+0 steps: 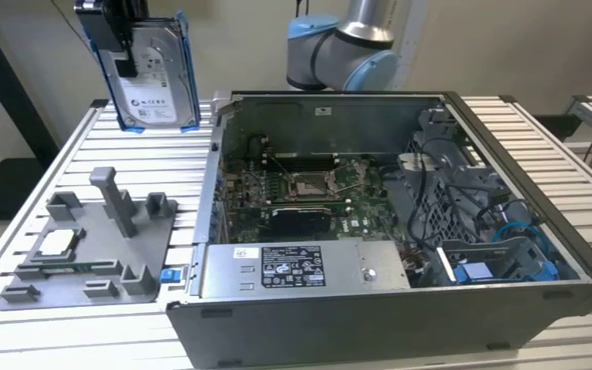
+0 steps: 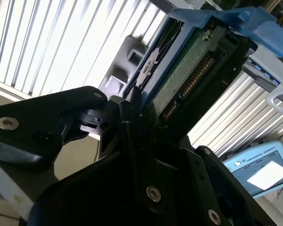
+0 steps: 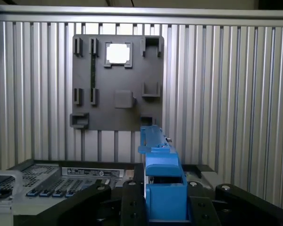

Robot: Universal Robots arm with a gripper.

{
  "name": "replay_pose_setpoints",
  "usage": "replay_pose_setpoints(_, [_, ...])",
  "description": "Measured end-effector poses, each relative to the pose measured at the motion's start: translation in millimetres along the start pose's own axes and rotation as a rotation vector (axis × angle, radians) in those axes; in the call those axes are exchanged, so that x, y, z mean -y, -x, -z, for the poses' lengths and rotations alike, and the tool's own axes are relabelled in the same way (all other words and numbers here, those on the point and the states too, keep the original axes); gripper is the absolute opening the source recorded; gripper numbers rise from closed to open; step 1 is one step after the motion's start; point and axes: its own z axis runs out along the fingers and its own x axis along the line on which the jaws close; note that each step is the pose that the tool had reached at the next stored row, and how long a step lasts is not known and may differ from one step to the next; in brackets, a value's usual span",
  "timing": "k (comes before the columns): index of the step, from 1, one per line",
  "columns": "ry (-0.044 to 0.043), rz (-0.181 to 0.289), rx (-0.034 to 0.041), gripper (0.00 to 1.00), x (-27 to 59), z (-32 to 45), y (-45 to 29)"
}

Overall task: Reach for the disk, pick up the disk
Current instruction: 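Pick up the disk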

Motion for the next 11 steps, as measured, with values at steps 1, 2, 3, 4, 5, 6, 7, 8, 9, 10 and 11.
replay_pose_setpoints(1, [0.0003, 0.000, 0.0000, 0.00, 3.3, 0.1, 0.0])
replay_pose_setpoints(2, [0.0007, 0.000, 0.0000, 0.00, 6.7, 0.2, -0.1])
replay_pose_setpoints(3, [0.0011, 0.000, 0.0000, 0.00, 10.1, 0.2, -0.1])
replay_pose_setpoints(4, [0.0015, 0.000, 0.0000, 0.00, 13.7, 0.3, -0.1])
replay_pose_setpoints(5, [0.0019, 0.000, 0.0000, 0.00, 17.0, 0.4, -0.2])
replay_pose_setpoints(6, [0.0023, 0.000, -0.0001, 0.00, 20.3, 0.6, -0.2])
replay_pose_setpoints(7, [0.0026, 0.000, 0.0000, 0.00, 23.7, 0.6, -0.2])
replay_pose_setpoints(8, [0.0030, 0.000, 0.0000, 0.00, 27.2, 0.7, -0.3])
replay_pose_setpoints(9, [0.0035, 0.000, 0.0000, 0.00, 30.6, 0.8, -0.3])
replay_pose_setpoints(10, [0.0039, 0.000, 0.0000, 0.00, 34.2, 0.9, -0.4])
replay_pose_setpoints(11, [0.0044, 0.000, 0.0000, 0.00, 37.7, 0.9, -0.4])
